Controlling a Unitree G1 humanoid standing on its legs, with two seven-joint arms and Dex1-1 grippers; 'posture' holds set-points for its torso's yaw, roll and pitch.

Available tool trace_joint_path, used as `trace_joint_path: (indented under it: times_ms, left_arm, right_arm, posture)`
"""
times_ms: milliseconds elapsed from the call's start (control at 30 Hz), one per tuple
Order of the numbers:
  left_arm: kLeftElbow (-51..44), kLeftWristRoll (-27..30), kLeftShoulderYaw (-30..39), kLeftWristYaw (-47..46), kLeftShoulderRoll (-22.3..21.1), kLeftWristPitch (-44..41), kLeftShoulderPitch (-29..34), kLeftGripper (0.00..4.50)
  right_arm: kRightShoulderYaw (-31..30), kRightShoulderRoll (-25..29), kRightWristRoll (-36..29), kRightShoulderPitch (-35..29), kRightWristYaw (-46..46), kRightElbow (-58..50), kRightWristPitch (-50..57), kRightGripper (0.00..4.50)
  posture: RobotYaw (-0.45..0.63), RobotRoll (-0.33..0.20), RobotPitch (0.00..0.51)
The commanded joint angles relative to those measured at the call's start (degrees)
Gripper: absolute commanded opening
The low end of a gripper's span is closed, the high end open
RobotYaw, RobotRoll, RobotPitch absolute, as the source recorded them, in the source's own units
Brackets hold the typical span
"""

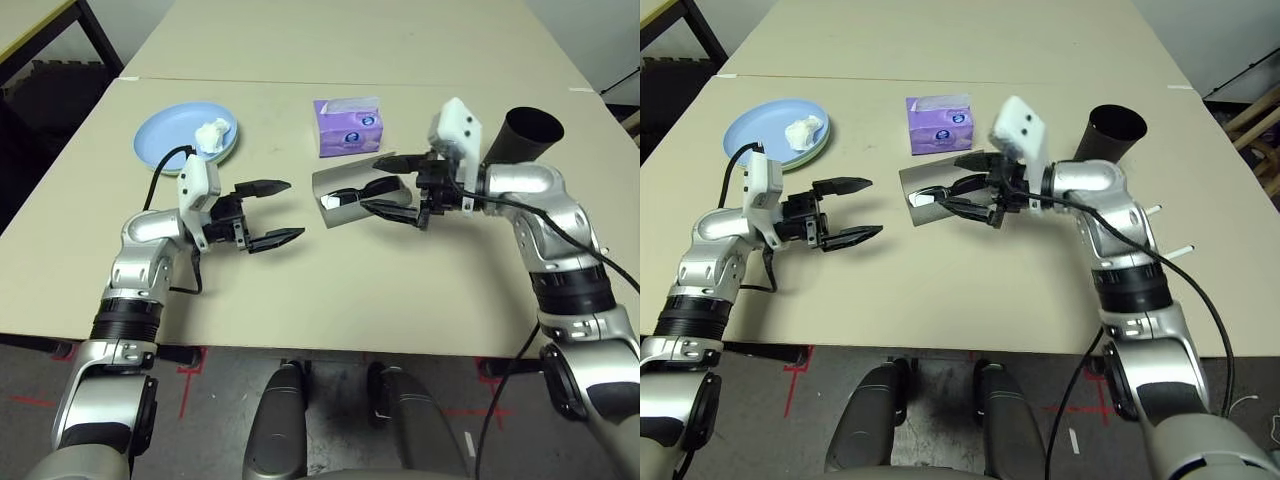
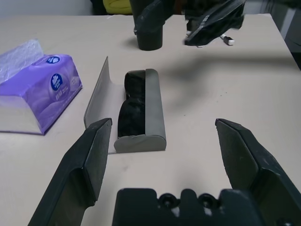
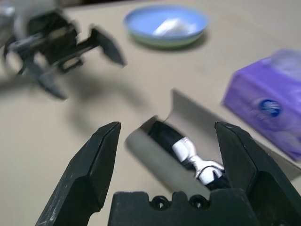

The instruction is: Organize and tidy the items on the table.

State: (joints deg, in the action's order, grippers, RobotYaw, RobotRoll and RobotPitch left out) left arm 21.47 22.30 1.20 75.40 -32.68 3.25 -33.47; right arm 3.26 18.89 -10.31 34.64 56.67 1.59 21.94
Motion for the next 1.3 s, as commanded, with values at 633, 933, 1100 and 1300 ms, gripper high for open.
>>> trace_joint_path:
  times_ms: [633,933,1100,1300]
  left_arm:
    - [2.97,-0.99,-0.4,3.38,-1.43,-0.39,-1.62,4.5]
    - [13.72,-4.65,-1.11,2.2,0.64,5.22,-6.72,4.5]
    - [19.93,-5.12,0.37,-0.39,3.54,6.79,-10.17,3.51]
    - [25.59,-6.24,0.12,0.17,4.04,9.23,-13.5,1.17]
  right_arm:
    - [3.91,6.14,-5.26,-9.18,1.2,18.17,-31.02,4.45]
    - [3.95,8.53,-7.65,-11.4,1.9,15.77,-28.53,4.45]
    - [3.58,8.06,-8.74,-12.22,0.3,11.69,-26.29,4.5]
    - [3.89,8.59,-9.4,-12.15,-0.68,10.23,-25.05,4.5]
  posture:
    - [0.11,0.0,0.215]
    - [0.1,0.0,0.208]
    - [0.08,0.0,0.205]
    - [0.07,0.0,0.204]
